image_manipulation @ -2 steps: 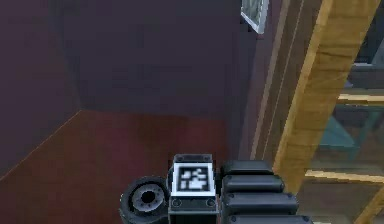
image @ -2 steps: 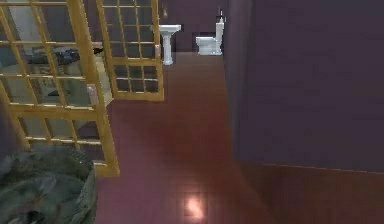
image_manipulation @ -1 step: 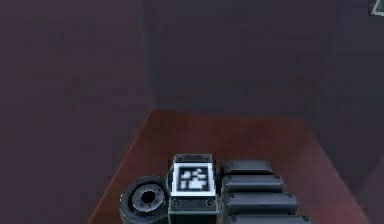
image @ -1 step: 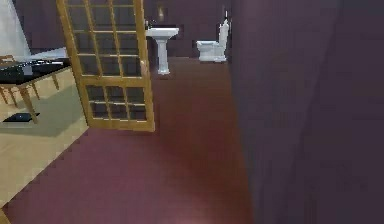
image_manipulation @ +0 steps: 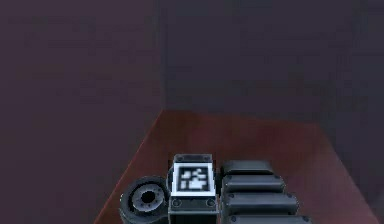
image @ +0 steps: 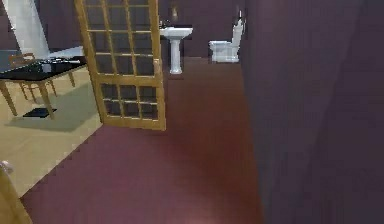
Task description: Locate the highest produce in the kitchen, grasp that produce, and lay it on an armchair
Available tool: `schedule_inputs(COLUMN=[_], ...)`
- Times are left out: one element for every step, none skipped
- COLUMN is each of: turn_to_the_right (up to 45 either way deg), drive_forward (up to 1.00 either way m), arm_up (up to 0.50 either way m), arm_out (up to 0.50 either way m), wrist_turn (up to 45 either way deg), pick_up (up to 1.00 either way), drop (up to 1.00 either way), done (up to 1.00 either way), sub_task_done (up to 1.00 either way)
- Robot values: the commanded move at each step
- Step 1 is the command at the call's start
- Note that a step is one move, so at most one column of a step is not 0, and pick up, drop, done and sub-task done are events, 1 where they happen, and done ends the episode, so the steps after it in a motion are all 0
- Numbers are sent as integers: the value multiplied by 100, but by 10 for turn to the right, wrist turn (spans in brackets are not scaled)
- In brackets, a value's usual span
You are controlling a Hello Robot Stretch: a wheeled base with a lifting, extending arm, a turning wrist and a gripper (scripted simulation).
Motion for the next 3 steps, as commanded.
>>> schedule_inputs(turn_to_the_right=[0, -360, 0], drive_forward=[65, 0, 60], arm_up=[0, 0, 0], arm_out=[0, 0, 0], wrist_turn=[0, 0, 0], pick_up=[0, 0, 0], drop=[0, 0, 0], done=[0, 0, 0], sub_task_done=[0, 0, 0])
